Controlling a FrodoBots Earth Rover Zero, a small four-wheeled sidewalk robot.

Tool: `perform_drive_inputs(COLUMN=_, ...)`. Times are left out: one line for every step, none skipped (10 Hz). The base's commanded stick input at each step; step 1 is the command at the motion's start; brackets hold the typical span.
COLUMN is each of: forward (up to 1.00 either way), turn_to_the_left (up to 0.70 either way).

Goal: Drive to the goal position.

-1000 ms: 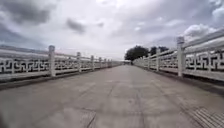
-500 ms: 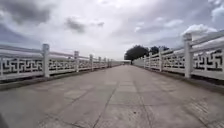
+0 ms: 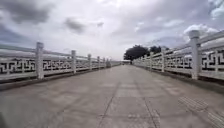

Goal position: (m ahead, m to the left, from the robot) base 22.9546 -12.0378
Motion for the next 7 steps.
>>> perform_drive_inputs(forward=0.70, turn_to_the_left=0.00)
perform_drive_inputs(forward=0.70, turn_to_the_left=0.00)
perform_drive_inputs(forward=0.70, turn_to_the_left=0.00)
perform_drive_inputs(forward=0.70, turn_to_the_left=0.00)
perform_drive_inputs(forward=0.70, turn_to_the_left=-0.09)
perform_drive_inputs(forward=0.70, turn_to_the_left=-0.14)
perform_drive_inputs(forward=0.70, turn_to_the_left=-0.14)
